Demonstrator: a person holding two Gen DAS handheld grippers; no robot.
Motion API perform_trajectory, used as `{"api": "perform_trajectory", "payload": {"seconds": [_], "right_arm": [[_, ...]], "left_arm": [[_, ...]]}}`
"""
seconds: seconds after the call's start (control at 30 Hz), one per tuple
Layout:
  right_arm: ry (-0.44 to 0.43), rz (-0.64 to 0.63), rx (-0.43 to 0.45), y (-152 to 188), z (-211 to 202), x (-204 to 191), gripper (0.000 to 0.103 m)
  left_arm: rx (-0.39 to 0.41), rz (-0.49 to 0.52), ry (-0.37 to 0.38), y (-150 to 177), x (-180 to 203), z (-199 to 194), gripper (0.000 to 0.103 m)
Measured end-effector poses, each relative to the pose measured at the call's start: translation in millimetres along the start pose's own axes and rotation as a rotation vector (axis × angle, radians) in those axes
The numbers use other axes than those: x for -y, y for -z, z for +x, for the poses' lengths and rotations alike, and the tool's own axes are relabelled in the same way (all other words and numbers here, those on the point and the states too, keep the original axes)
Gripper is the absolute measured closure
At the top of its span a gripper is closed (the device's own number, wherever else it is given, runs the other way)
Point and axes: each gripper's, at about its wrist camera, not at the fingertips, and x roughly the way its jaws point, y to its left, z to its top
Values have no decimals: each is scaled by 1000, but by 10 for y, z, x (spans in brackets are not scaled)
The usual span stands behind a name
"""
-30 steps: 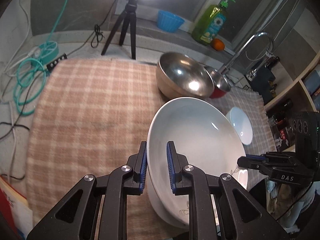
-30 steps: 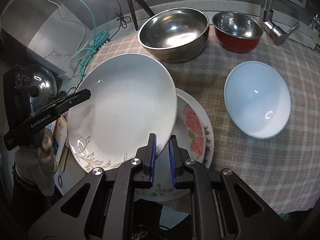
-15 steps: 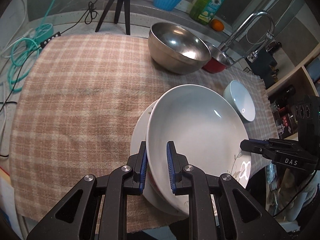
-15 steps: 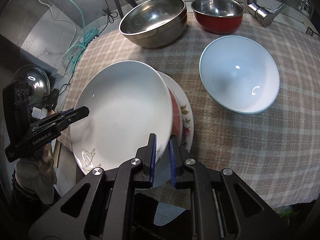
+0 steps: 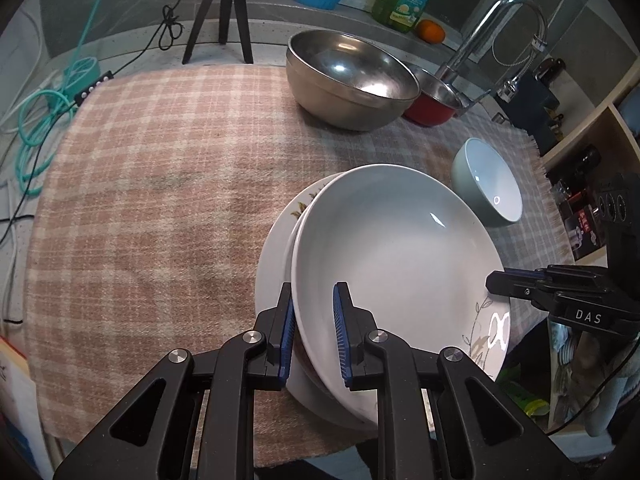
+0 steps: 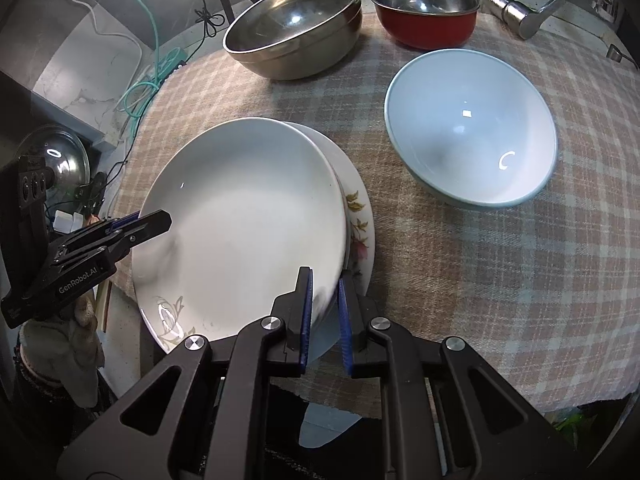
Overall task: Organize plates and bowls
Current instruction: 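Carry the white oval plate and lower it onto the peony plate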
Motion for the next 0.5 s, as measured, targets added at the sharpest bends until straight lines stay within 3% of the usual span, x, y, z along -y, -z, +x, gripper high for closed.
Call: {"api": "perform_trajectory", "payload": {"seconds": [0.27, 0.5], "right_arm": [[10, -2, -5, 8, 27, -8, 90], [14, -27, -5, 3, 42, -43, 82]], "left_arm": [[-2, 48, -42, 0, 62, 16, 87], [1, 87, -79, 10, 108, 23, 87]]}}
